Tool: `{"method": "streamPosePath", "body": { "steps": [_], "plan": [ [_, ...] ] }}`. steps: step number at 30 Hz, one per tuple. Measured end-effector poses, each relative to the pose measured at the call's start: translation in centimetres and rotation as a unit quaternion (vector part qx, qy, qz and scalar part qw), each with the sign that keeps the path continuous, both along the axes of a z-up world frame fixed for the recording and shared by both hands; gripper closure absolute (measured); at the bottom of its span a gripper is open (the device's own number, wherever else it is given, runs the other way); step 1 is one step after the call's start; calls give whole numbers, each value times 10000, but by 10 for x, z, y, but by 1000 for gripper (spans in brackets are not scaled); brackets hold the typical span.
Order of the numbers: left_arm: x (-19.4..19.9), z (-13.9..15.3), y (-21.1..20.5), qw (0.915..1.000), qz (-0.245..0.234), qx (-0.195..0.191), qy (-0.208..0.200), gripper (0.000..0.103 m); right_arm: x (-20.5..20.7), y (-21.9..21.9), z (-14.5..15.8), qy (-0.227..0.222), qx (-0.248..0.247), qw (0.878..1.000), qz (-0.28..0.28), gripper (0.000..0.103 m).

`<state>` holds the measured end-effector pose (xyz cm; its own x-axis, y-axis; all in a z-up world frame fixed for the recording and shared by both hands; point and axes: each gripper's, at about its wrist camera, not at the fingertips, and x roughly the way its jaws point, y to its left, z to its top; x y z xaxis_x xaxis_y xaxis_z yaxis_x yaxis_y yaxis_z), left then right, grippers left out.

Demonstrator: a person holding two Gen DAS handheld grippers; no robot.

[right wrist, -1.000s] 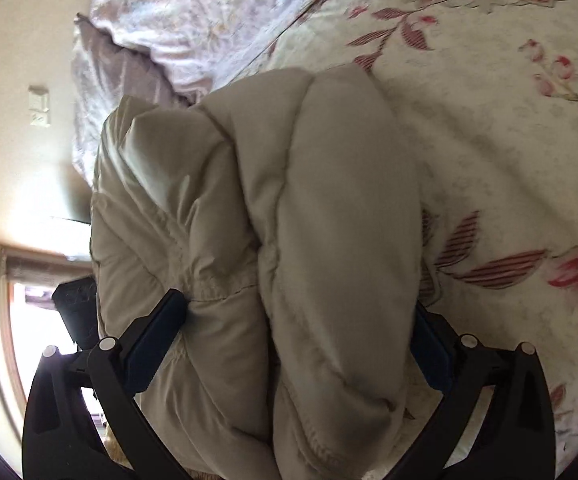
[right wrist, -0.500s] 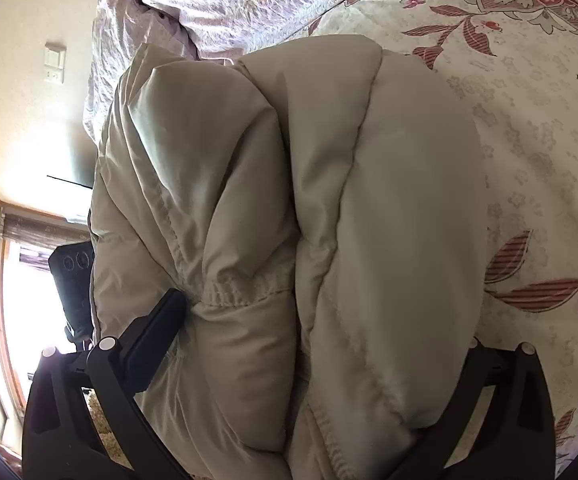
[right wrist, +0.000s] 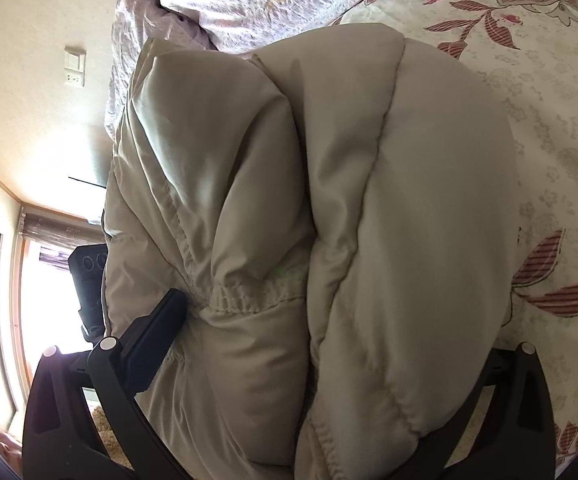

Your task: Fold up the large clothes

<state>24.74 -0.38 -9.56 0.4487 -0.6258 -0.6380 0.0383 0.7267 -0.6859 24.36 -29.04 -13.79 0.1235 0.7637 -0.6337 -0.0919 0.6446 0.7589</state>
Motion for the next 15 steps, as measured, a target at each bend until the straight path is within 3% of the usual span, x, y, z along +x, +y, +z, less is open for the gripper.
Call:
{"method": "streamPosePath", "body": {
  "steps": [8,15],
  "plan": [
    [-5,18,3,9995,10,204,-249,15,-9,4,8,-249,236,9994,-21,21],
    [3,43,35,9951,238,741,-607,17,13,33,16,-451,289,9984,158,30]
  ]
}}
